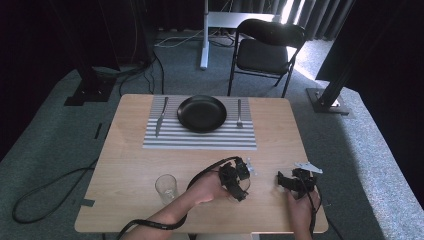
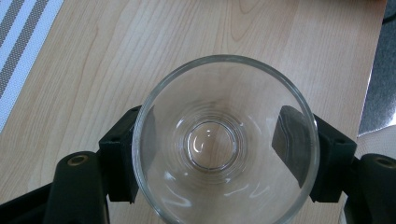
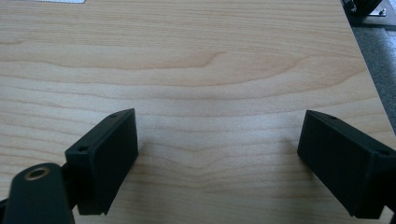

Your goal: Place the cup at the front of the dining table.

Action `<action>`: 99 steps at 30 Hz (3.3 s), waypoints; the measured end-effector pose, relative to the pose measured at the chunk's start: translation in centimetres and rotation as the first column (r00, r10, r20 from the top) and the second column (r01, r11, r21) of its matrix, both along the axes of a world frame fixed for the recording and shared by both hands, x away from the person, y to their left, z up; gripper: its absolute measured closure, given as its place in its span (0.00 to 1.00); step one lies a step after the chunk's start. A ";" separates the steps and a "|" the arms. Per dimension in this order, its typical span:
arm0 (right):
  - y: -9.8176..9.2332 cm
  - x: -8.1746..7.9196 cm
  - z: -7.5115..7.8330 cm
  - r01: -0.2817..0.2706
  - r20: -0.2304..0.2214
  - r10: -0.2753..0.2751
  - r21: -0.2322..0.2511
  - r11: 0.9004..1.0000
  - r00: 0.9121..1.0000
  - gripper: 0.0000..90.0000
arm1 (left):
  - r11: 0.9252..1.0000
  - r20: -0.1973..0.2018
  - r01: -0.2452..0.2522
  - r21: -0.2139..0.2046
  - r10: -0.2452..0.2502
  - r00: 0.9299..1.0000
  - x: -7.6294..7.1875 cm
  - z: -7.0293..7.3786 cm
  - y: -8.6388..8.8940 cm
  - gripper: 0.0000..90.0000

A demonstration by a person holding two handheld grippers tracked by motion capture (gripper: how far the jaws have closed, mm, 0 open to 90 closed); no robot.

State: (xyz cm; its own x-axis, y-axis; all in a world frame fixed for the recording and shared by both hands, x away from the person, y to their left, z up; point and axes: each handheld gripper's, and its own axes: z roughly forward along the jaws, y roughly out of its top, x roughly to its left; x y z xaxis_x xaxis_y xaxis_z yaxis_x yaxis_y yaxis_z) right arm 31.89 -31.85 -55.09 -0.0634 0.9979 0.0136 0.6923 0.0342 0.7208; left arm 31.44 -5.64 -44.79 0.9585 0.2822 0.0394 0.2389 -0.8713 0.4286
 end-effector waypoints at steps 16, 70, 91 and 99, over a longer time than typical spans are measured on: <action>0.0 0.0 0.0 0.000 0.000 0.000 0.000 1.000 1.000 0.13 | 1.000 -0.006 0.019 0.004 -0.019 1.000 0.3 0.7 0.2 0.33; 0.0 0.0 0.0 0.000 0.000 0.000 -0.001 1.000 1.000 0.13 | 0.964 0.014 -0.259 -0.054 0.260 0.966 5.6 2.5 6.4 0.33; 0.0 0.0 0.0 -0.001 0.000 0.001 -0.002 1.000 1.000 0.13 | 0.937 0.022 -0.348 -0.016 0.349 0.937 5.9 2.6 11.5 0.33; 0.0 0.0 0.0 0.000 0.000 0.000 -0.001 1.000 1.000 0.13 | 0.929 0.023 -0.371 -0.008 0.371 0.928 5.9 2.5 13.1 0.33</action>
State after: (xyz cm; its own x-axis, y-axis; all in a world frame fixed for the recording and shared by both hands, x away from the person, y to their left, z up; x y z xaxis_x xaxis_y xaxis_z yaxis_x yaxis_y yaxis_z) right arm 31.88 -31.86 -55.08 -0.0633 0.9979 0.0123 0.6920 0.0350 0.7210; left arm 37.32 7.50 -42.24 0.7842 0.6177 0.0592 0.5345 -0.7208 0.4413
